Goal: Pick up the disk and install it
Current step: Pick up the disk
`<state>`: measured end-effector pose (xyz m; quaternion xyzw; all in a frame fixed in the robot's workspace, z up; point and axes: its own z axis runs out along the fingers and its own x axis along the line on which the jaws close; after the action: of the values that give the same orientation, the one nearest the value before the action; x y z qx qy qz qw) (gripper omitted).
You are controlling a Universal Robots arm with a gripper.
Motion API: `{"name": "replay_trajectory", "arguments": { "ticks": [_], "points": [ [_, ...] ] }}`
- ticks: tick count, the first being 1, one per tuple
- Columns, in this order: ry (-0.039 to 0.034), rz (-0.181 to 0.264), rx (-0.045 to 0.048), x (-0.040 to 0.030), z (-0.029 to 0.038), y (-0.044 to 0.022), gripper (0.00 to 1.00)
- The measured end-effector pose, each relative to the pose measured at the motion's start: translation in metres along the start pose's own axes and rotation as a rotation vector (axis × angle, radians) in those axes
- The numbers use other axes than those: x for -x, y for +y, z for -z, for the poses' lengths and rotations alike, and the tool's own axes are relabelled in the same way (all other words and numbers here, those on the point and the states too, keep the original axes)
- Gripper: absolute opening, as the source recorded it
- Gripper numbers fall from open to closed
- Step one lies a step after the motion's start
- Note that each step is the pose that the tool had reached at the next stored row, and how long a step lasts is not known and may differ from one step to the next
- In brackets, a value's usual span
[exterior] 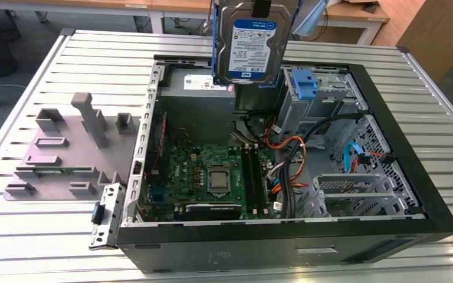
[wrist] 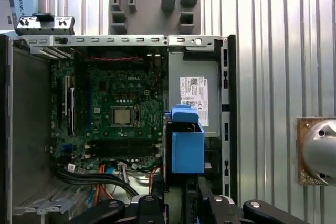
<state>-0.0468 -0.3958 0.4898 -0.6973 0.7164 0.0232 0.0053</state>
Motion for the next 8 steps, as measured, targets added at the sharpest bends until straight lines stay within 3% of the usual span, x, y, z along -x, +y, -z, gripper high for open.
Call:
{"name": "replay_trajectory", "arguments": {
  "ticks": [8],
  "points": [
    [0.0053,0.0,-0.0001,-0.0092,0.0004,-0.0009,0.35]
  ]
}}
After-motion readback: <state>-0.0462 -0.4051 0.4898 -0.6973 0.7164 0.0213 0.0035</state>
